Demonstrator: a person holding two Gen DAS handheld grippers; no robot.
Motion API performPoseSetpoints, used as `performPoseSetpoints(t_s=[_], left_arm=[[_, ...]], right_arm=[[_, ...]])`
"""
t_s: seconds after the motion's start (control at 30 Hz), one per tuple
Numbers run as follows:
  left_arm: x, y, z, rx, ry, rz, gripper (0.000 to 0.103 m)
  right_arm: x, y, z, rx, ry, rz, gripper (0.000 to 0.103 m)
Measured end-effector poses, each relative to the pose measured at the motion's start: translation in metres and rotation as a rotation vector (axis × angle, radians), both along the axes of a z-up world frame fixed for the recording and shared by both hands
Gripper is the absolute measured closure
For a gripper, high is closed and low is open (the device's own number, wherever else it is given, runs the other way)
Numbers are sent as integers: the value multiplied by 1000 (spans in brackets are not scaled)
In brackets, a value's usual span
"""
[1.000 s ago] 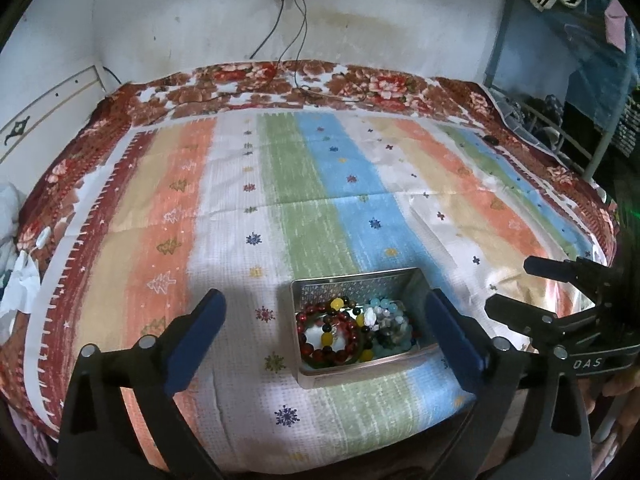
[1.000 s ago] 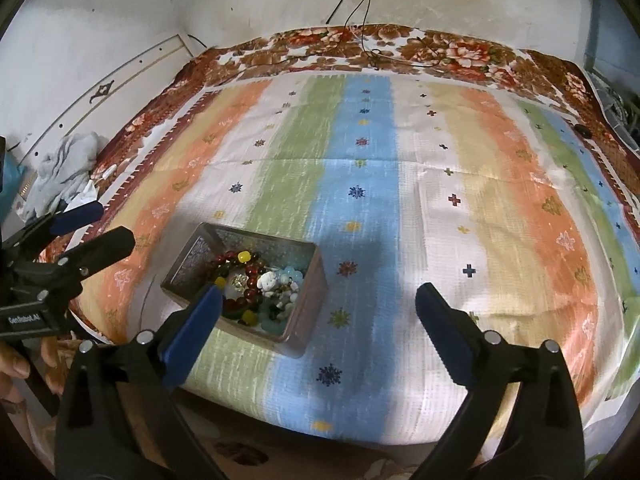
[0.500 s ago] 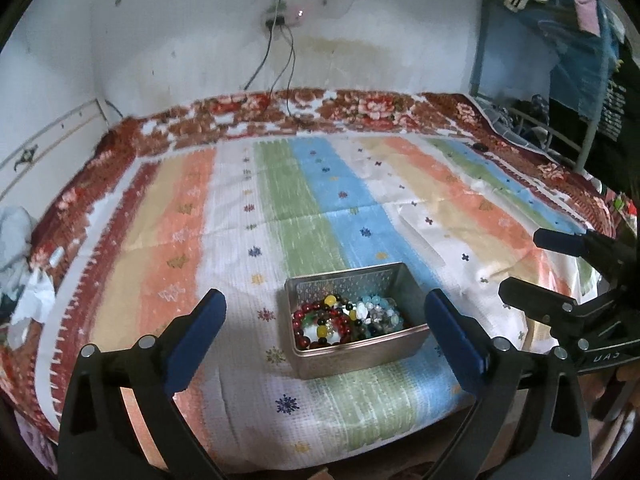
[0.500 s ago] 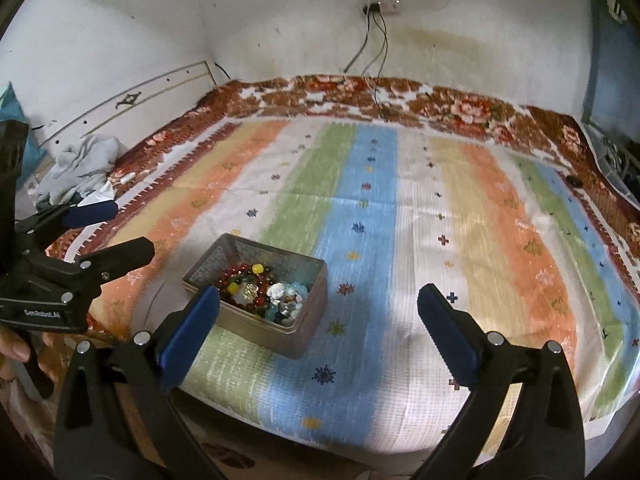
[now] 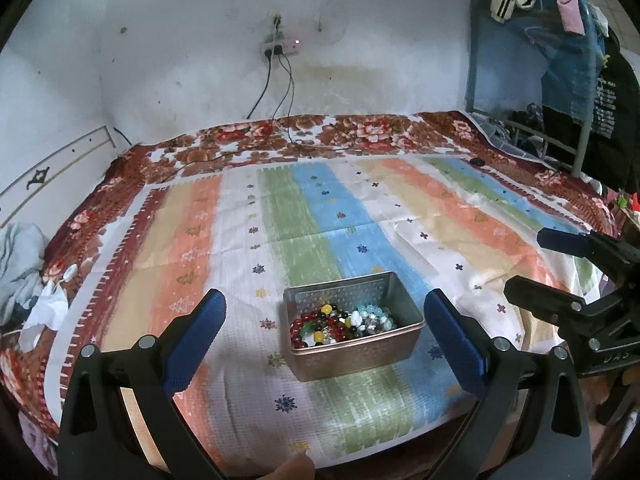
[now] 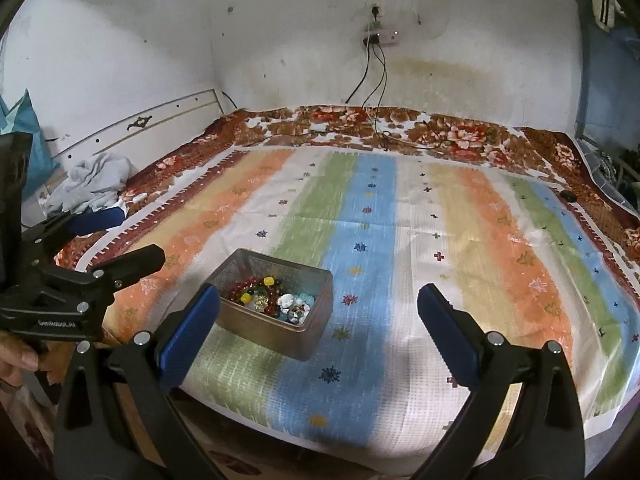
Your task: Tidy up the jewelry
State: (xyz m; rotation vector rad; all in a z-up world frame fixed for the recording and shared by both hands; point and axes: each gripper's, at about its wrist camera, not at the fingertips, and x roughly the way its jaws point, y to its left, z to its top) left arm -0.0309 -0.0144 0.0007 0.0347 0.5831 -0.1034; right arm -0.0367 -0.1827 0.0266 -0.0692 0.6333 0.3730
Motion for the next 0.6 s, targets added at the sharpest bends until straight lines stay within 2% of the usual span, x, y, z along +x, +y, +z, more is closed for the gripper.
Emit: performPoseSetpoints(t_s=[0.37,0.6], left_arm=[[-8,-4,-2,9,-23,-14,6],[-11,-2,4,-16,-60,6,6]], right_arm=[[-1,-1,-6,8,26,-2,5],[5,-3,-9,10,53,-17,5]])
